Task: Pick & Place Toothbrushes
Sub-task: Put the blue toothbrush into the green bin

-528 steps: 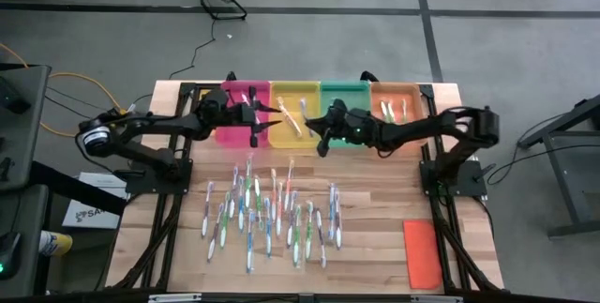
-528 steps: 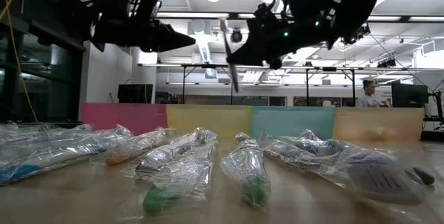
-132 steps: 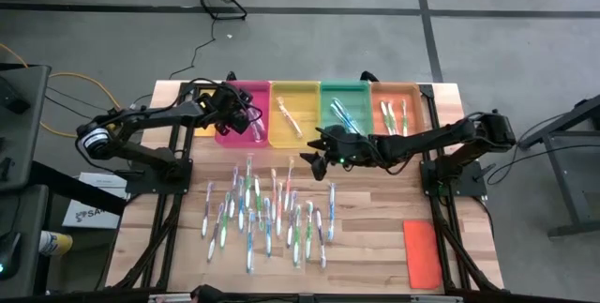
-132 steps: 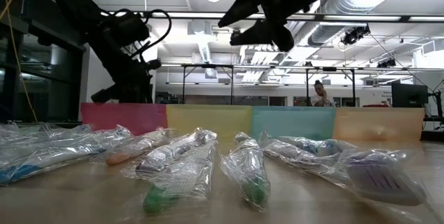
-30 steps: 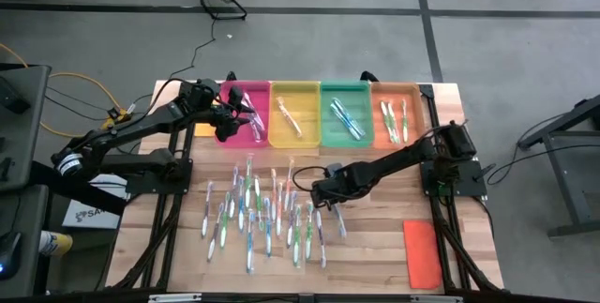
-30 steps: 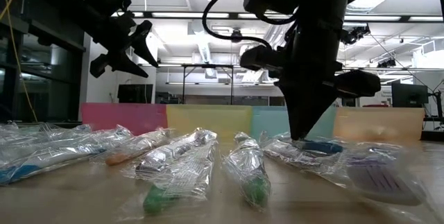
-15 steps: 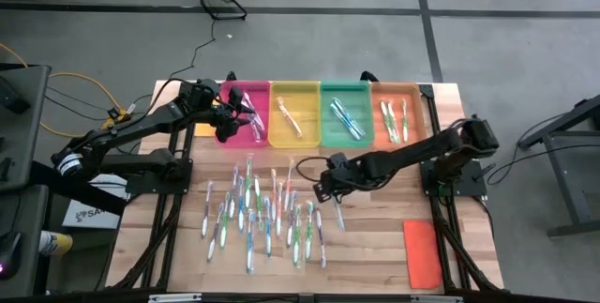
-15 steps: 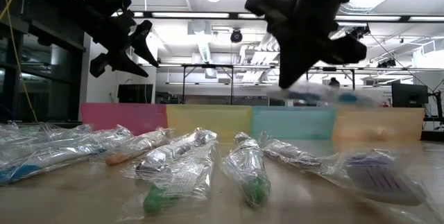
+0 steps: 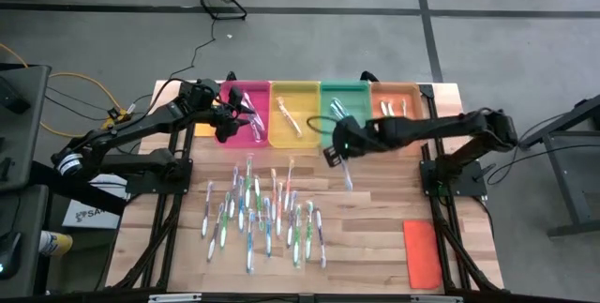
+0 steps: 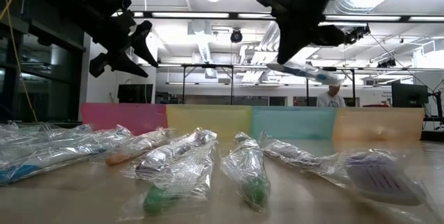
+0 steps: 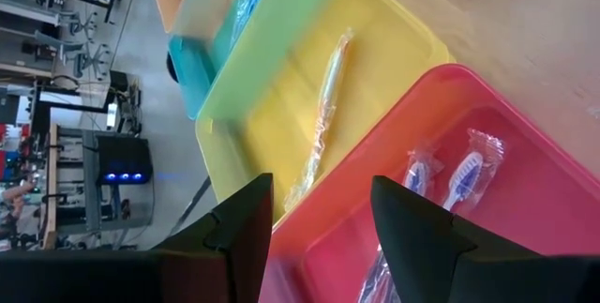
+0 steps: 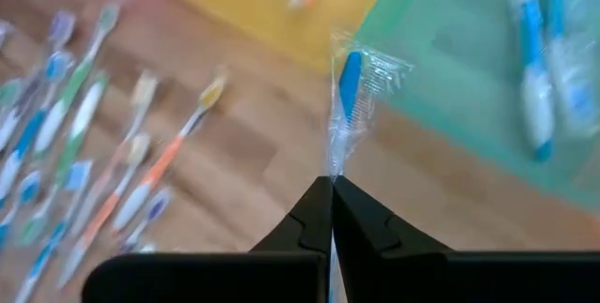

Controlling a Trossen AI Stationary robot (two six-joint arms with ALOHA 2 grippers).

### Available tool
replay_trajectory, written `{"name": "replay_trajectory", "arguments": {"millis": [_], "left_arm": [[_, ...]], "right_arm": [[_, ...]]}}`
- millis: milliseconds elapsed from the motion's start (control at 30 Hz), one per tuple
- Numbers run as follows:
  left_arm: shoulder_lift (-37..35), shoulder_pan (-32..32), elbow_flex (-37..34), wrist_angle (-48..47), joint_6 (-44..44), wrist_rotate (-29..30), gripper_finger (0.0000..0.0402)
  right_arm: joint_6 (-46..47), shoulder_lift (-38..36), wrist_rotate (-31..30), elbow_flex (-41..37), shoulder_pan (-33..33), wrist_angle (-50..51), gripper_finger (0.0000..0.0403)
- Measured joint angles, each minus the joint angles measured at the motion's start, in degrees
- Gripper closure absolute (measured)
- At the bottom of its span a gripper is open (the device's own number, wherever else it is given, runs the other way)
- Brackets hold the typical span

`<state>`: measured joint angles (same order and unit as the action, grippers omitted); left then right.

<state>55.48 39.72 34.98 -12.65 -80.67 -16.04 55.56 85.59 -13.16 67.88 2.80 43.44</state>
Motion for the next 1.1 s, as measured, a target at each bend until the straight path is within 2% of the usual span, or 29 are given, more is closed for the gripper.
{"name": "replay_trajectory", "arguments": {"millis": [467,800,1100], "left_arm": [[0.0,0.0,0.0,-0.1,1.05,-0.04,0.0226],[0.0,0.0,0.0,-0.08,2.57,-0.03,0.0226],[0.28,0.0,0.0,1.16,9.03,-0.03,0.0226]], "right_arm": [[-22.09,-0.03,7.12,0.0,20.95,-4.98,0.0401],[-38.95,0.39,10.72,0.0,31.07,-12.59,0.0401],[-38.87,5.19,12.08,0.02,35.54,-12.87,0.0401]]}}
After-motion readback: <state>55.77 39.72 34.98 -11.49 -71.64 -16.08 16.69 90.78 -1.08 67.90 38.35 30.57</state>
